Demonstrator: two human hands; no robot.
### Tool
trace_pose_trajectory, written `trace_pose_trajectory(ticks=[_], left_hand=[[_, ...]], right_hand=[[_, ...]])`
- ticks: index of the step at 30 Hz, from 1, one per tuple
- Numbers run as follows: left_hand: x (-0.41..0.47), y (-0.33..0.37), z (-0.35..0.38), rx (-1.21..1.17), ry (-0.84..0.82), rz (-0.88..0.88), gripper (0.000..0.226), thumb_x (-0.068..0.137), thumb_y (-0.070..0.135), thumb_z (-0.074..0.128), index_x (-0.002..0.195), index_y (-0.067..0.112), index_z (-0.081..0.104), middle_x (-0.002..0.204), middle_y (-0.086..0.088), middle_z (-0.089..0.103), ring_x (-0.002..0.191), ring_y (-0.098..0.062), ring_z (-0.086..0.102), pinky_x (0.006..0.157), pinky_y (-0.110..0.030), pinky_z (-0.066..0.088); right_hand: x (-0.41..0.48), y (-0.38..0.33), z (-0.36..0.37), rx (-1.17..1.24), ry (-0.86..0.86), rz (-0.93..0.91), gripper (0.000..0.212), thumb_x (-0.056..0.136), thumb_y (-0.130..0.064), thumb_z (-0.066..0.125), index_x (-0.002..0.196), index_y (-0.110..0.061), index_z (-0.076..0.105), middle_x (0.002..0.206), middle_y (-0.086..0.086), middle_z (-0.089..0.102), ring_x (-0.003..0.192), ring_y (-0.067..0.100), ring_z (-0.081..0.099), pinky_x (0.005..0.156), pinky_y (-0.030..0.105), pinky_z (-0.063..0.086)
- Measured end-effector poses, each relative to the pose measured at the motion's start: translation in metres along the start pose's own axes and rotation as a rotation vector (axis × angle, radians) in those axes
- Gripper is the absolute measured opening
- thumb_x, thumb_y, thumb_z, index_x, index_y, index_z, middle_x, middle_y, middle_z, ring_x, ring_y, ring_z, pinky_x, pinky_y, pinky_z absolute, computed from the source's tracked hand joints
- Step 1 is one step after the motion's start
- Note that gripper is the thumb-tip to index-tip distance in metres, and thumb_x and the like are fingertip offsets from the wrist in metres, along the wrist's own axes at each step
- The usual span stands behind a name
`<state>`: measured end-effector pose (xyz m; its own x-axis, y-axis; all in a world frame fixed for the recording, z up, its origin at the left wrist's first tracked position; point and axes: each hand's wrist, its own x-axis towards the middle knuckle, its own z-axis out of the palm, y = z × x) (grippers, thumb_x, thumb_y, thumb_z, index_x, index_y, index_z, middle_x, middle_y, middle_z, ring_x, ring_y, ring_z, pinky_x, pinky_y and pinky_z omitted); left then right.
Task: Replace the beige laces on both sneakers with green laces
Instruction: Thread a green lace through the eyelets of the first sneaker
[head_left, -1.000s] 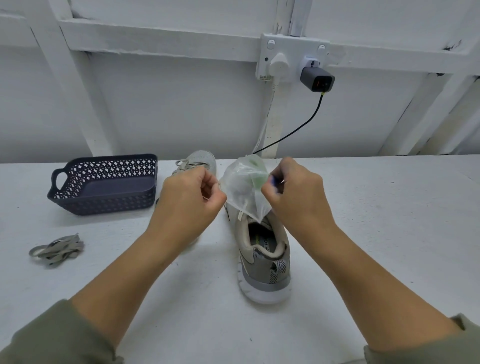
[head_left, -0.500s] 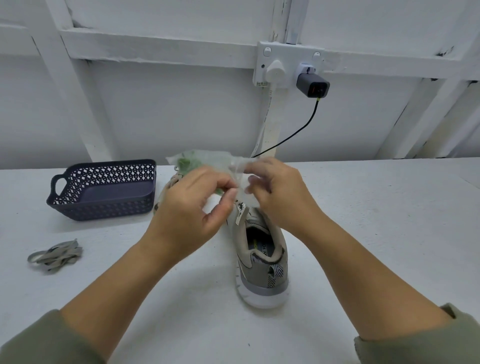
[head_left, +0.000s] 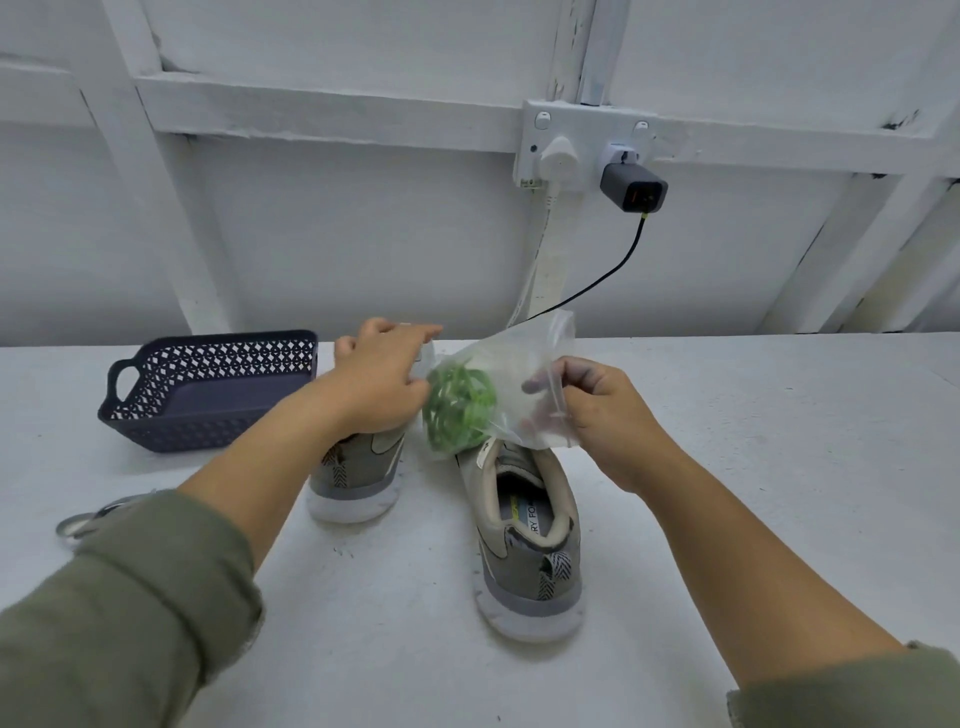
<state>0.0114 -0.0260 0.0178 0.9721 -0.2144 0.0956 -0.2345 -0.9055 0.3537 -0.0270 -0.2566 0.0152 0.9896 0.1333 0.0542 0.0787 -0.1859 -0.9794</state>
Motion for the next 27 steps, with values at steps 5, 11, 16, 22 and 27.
trace_pose_trajectory(ticks=[5, 11, 16, 22, 27], left_hand=[[0.014, 0.007, 0.000, 0.122, -0.148, 0.081, 0.036, 0.084, 0.033, 0.056, 0.119, 0.039, 0.049, 0.109, 0.013, 0.054, 0.129, -0.015, 0.030, 0.103, -0.038, 0.014], [0.002, -0.001, -0.023, -0.348, -0.012, 0.068, 0.018, 0.074, 0.040, 0.072, 0.081, 0.028, 0.061, 0.084, 0.010, 0.068, 0.085, -0.015, 0.064, 0.079, -0.028, 0.049], [-0.008, 0.004, -0.014, -0.954, 0.163, -0.047, 0.036, 0.077, 0.009, 0.078, 0.102, 0.021, 0.055, 0.091, 0.001, 0.075, 0.086, -0.013, 0.072, 0.073, -0.032, 0.058], [-0.016, 0.005, 0.000, -0.580, 0.367, 0.072, 0.035, 0.094, 0.012, 0.058, 0.121, 0.028, 0.043, 0.108, 0.005, 0.064, 0.094, -0.004, 0.063, 0.075, -0.018, 0.052], [-0.020, 0.003, 0.005, -0.501, 0.399, 0.155, 0.044, 0.096, 0.004, 0.051, 0.128, 0.028, 0.032, 0.095, -0.002, 0.059, 0.069, -0.002, 0.060, 0.060, -0.011, 0.047]], right_hand=[[-0.002, -0.004, -0.016, -0.508, 0.059, -0.167, 0.018, 0.093, -0.016, 0.057, 0.089, -0.024, 0.073, 0.070, -0.016, 0.055, 0.054, 0.002, 0.049, 0.054, 0.008, 0.035], [0.003, -0.004, -0.033, -0.849, 0.158, -0.214, 0.021, 0.095, -0.012, 0.052, 0.102, -0.016, 0.072, 0.093, 0.005, 0.067, 0.079, 0.020, 0.061, 0.069, 0.027, 0.050], [0.005, -0.004, -0.030, -0.549, 0.155, -0.088, 0.042, 0.093, 0.001, 0.042, 0.097, -0.030, 0.069, 0.099, -0.003, 0.062, 0.081, 0.007, 0.066, 0.066, 0.018, 0.047], [0.015, -0.005, -0.018, -0.559, -0.059, -0.109, 0.051, 0.095, 0.005, 0.036, 0.100, -0.032, 0.070, 0.121, -0.005, 0.043, 0.111, 0.005, 0.039, 0.078, 0.000, 0.030], [0.023, -0.013, -0.010, -0.084, -0.073, 0.018, 0.030, 0.092, -0.005, 0.059, 0.088, -0.030, 0.075, 0.107, -0.008, 0.066, 0.101, 0.015, 0.058, 0.084, 0.025, 0.050]])
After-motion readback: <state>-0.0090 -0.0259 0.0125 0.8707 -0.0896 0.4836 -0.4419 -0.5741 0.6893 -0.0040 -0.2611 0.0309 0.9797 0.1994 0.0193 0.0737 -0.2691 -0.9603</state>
